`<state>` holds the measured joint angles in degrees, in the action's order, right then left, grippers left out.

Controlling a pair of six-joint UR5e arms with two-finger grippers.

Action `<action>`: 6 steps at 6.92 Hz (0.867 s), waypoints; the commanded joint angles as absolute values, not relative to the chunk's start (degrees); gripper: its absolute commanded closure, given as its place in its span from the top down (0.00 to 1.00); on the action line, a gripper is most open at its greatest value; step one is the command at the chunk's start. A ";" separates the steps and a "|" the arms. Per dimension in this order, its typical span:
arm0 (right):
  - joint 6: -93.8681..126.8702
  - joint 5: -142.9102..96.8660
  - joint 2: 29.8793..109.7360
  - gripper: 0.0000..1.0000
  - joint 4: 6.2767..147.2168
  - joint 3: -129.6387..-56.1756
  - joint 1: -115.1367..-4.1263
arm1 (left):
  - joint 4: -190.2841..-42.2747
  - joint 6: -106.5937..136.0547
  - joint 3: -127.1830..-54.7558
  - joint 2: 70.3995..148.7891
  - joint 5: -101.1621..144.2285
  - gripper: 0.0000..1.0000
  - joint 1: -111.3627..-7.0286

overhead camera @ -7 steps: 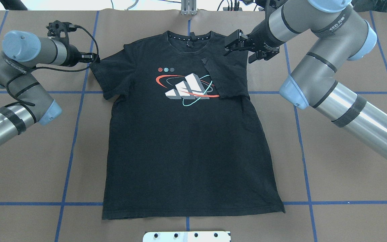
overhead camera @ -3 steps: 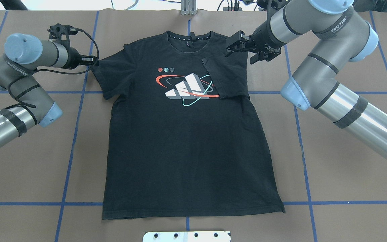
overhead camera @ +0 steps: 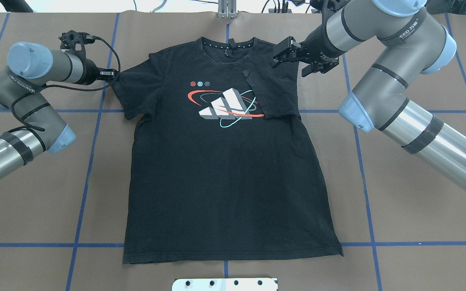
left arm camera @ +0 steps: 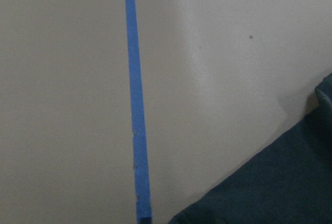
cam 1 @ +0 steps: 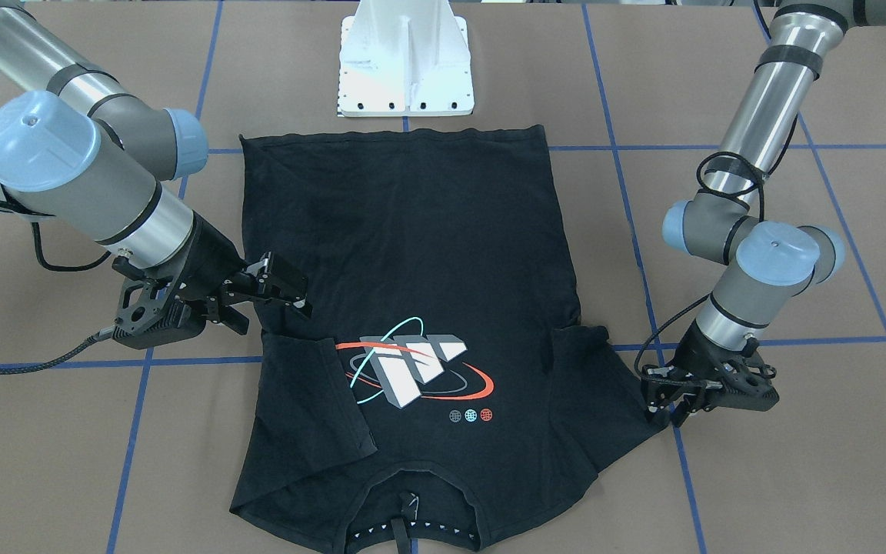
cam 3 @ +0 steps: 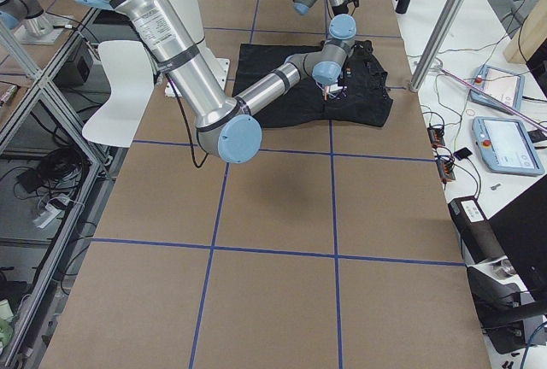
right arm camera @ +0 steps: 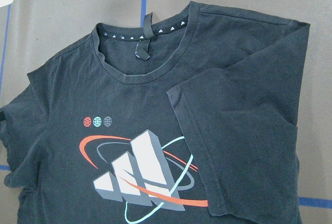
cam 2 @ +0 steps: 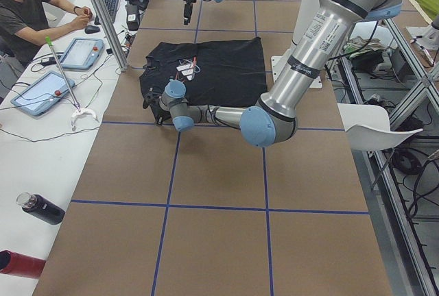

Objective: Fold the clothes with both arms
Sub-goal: 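Release the sleeve and lift the right gripper while the left arm approaches the other sleeve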

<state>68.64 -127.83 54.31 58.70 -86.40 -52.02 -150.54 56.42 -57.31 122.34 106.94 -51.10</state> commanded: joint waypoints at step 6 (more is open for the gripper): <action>68.56 -127.88 54.40 1.00 58.71 -86.40 -52.29 | -149.51 56.95 -59.75 122.43 108.27 0.00 -52.02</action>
